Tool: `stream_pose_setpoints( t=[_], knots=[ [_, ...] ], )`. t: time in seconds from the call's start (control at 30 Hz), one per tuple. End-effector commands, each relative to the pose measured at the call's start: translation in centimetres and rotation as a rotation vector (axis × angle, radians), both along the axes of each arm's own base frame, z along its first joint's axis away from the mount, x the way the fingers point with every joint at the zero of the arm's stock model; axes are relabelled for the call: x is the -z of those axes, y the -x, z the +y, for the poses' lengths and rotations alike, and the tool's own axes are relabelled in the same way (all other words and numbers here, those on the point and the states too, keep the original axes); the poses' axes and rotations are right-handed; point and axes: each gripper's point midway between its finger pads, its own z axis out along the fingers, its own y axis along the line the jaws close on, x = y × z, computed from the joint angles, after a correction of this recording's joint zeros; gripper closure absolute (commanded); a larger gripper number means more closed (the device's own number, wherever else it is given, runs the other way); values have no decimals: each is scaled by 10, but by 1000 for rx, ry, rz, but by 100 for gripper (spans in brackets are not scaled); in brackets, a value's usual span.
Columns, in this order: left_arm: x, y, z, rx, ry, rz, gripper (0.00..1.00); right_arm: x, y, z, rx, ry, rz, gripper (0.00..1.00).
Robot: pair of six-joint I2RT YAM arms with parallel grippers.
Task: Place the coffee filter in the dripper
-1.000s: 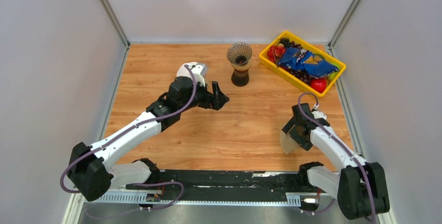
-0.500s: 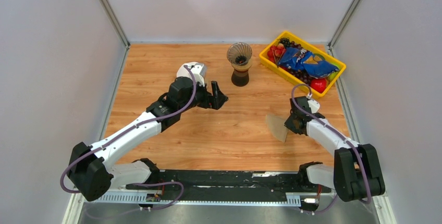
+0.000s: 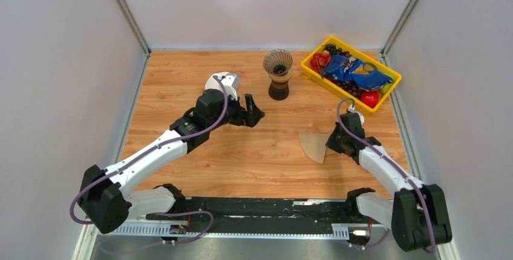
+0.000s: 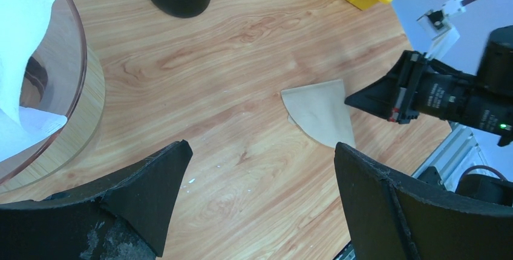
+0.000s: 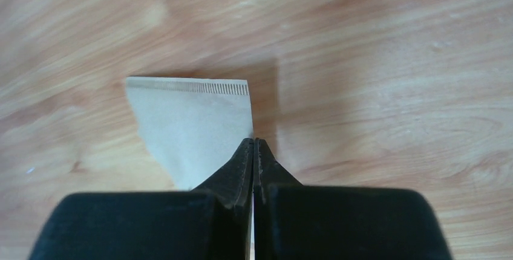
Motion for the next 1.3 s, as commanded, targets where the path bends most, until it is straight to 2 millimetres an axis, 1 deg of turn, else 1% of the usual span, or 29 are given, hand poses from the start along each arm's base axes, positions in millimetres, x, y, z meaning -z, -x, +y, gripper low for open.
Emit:
stream_pose_setpoints(
  t=[0.0,0.03,0.07,0.1,0.13,0.17,0.2,0.23,0.3,0.33,0.4,0.43,0.5,0.53,0.6,0.73,0.87,0.97,1.03,1.1,1.2,1.27],
  knots=[
    [-11,0,-5,21,35,-22,0,-35,-4,24,-195,-63,-149,100],
    [-10,0,-6,24,33,-17,0,-35,-2,26,-211,-67,-148,96],
    [-10,-1,-7,24,34,-17,0,-32,1,25,-210,-64,-134,80],
    [-8,-1,-7,24,29,-11,0,-28,3,22,-195,-56,-113,60],
    [-8,-2,-8,24,27,-9,0,-25,5,21,-189,-47,-91,58],
    [-7,-2,-8,23,25,-6,0,-22,5,20,-192,-41,-77,62],
    [-7,-2,-8,23,23,-5,0,-19,5,20,-193,-37,-65,59],
    [-7,-2,-8,23,22,-4,0,-16,5,20,-192,-35,-49,52],
    [-6,-2,-7,19,21,-2,0,-10,5,20,-193,-30,-13,30],
    [-6,-2,-7,18,21,-2,0,-6,5,21,-197,-24,6,26],
    [-5,-2,-6,14,18,1,0,-2,3,24,-209,7,31,25],
    [-4,-2,-6,12,17,2,0,-2,2,30,-232,24,41,25],
    [-4,-3,-5,6,14,4,0,-5,-2,39,-266,119,38,24],
    [-3,-3,-5,4,11,5,0,-2,-1,48,-301,178,48,24],
    [-2,-3,-4,3,10,7,0,-2,-4,52,-305,271,72,25],
    [-1,-2,-2,-4,5,9,0,19,2,54,-308,356,155,28],
    [-1,-2,1,-16,0,7,0,38,12,55,-312,379,222,34],
    [-2,-2,3,-26,1,5,0,45,15,57,-316,399,236,43],
    [-1,-3,3,-29,0,4,0,44,14,59,-316,407,227,50],
    [-1,-3,3,-30,-4,6,0,40,12,62,-322,409,207,58],
    [-1,-4,3,-29,-8,6,0,24,4,71,-352,390,150,59],
    [0,-3,4,-28,-13,6,0,10,0,80,-409,360,98,61]
  ],
)
